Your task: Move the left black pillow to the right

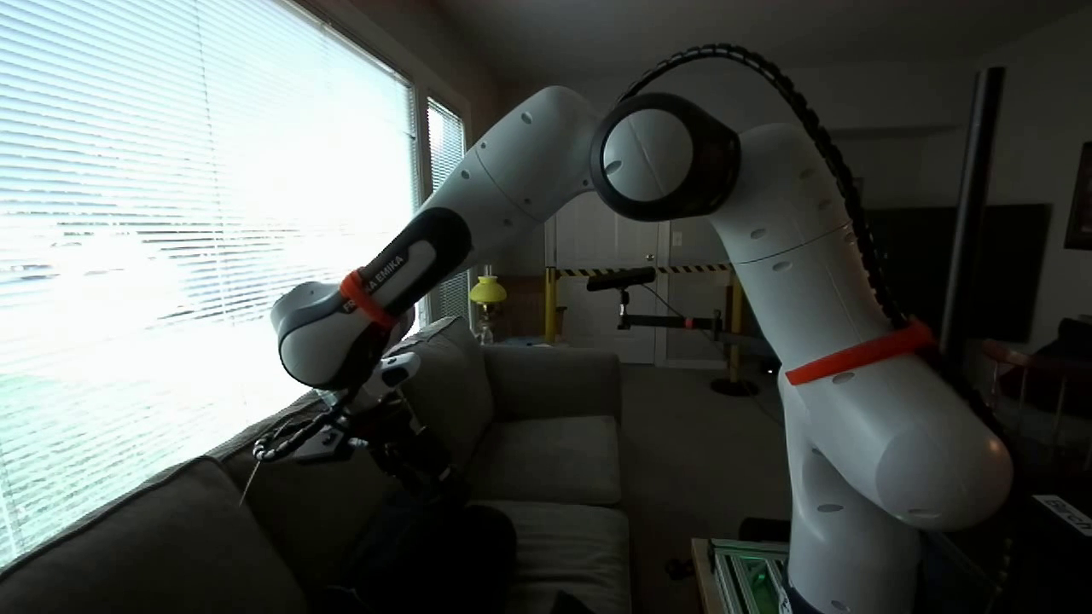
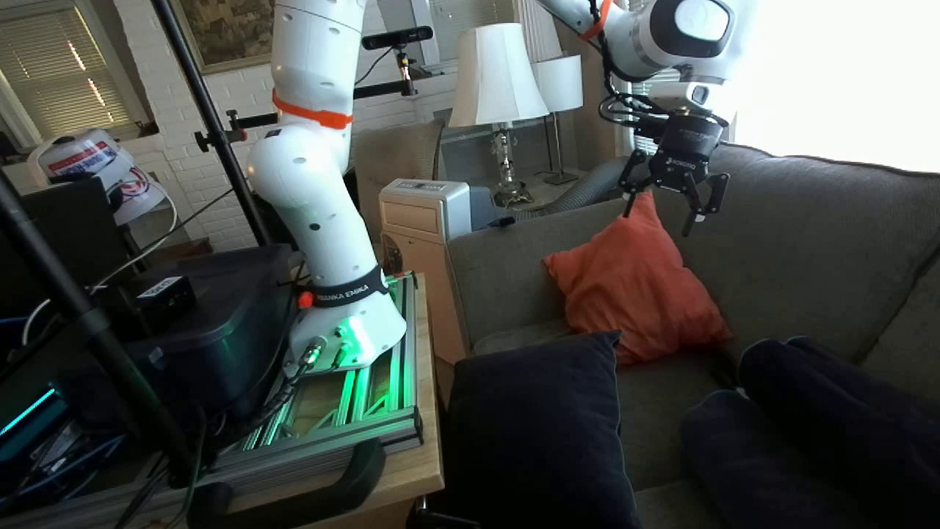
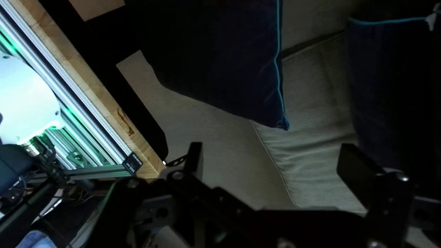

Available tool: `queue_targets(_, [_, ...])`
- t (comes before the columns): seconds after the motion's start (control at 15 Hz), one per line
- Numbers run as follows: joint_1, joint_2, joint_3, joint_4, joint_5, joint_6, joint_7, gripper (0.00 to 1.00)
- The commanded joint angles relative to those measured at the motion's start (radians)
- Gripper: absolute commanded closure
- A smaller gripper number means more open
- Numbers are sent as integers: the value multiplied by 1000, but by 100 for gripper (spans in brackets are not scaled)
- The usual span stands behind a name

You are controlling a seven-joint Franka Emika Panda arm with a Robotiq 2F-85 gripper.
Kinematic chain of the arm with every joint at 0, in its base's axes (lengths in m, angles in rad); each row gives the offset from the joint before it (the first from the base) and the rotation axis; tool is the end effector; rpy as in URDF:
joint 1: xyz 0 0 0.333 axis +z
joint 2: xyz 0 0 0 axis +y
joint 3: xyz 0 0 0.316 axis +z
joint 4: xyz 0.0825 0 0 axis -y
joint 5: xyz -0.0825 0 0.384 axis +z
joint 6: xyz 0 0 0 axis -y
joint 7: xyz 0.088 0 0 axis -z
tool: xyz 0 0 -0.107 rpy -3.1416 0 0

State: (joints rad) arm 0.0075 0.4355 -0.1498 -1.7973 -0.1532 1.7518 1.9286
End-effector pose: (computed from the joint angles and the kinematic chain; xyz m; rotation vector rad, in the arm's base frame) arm 0.5841 -0.0925 0.2825 1.4148 -2.2228 -0.1860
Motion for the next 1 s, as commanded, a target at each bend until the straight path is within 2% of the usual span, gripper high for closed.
queue_targets(0.0, [-14,-46,14,-85,21,0,-76,0])
queue_targets(0.67, [6,-146,32,-265,-26,66,-221,0])
queue_targets(0.93, [4,-190,34,-369,-74,193,-281,0])
